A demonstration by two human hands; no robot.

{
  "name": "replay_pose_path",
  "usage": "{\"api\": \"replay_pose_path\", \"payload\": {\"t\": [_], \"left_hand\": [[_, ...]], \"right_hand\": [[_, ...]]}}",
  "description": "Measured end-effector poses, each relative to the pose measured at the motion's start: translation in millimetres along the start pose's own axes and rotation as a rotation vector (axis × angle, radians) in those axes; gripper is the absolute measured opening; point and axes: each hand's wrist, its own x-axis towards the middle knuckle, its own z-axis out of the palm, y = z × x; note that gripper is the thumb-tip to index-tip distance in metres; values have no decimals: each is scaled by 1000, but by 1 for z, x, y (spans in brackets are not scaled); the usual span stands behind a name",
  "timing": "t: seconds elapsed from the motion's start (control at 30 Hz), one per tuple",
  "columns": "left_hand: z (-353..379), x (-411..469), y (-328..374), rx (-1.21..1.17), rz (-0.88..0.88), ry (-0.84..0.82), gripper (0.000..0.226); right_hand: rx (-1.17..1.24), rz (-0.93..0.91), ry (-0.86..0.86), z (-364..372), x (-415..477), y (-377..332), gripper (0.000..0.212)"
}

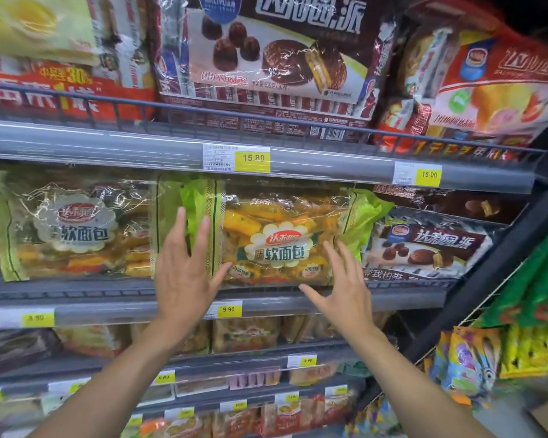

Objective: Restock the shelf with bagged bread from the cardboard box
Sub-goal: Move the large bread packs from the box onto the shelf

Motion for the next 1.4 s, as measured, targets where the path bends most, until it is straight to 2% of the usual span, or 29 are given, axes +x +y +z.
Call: {"api": "replay_pose_path", "payload": {"t": [0.1, 0.23, 0.6, 0.8, 0.93, 1.0, 1.1, 1.2, 1.27, 1.4], "left_hand": [[2, -8, 6, 3, 36, -47, 99], [1, -6, 14, 20, -3, -194, 112], [21, 13, 14, 32, 28, -290, 109], [28, -3, 1, 76, 72, -375, 105], [26, -9, -4, 101, 88, -350, 98], [21, -11, -3, 92, 61, -309, 95], [13, -16, 2, 62, 36, -174, 91], [11, -21, 10, 45, 61, -86, 93], [12, -20, 16, 33, 38, -91, 99], [19, -8, 28, -62, -40, -186, 116]], "right_hand": [[11, 3, 45, 1, 1, -4, 89], [33, 16, 65, 5, 5, -8, 86], [41, 51, 84, 12, 20, -3, 81], [-29, 55, 15, 19, 2, 3, 75], [-43, 13, -28, 9, -3, 7, 68], [-15, 47, 30, 0, -1, 4, 67], [47, 77, 162, -11, 1, -4, 82], [14, 54, 145, -16, 2, -15, 107], [-1, 46, 122, -13, 4, -22, 115], [63, 81, 105, -5, 14, -29, 115]]}}
